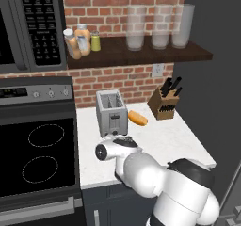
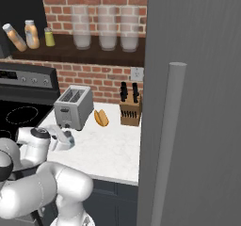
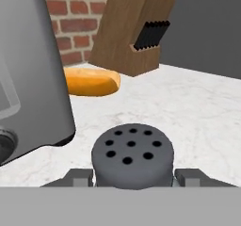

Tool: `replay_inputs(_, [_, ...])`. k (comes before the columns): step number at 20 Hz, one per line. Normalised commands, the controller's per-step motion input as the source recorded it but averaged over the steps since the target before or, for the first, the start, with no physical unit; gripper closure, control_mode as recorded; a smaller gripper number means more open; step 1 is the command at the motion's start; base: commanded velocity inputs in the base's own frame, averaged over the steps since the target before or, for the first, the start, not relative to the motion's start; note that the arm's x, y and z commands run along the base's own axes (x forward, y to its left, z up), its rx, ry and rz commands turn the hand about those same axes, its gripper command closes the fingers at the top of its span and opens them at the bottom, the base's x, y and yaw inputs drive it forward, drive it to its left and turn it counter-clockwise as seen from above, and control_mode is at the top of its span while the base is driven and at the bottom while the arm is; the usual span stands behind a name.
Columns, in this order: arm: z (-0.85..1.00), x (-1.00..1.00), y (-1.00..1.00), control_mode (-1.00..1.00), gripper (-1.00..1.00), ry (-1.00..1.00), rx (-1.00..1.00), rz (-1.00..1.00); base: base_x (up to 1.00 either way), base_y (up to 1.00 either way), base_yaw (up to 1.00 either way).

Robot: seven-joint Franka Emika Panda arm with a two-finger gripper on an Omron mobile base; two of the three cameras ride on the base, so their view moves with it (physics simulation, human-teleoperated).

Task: Put the shaker and condiment bottle from the counter next to their counterparts in the cabinet.

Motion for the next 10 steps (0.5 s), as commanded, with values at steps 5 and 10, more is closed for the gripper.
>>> replay_inputs(5, [0.02, 0.16, 0.0, -1.0, 1.0, 0.0, 0.0, 0.0, 0.0, 0.0, 0.0])
replay_inputs(10, [0.1, 0.01, 0.0, -1.0, 1.0, -0.01, 0.0, 0.0, 0.0, 0.0, 0.0])
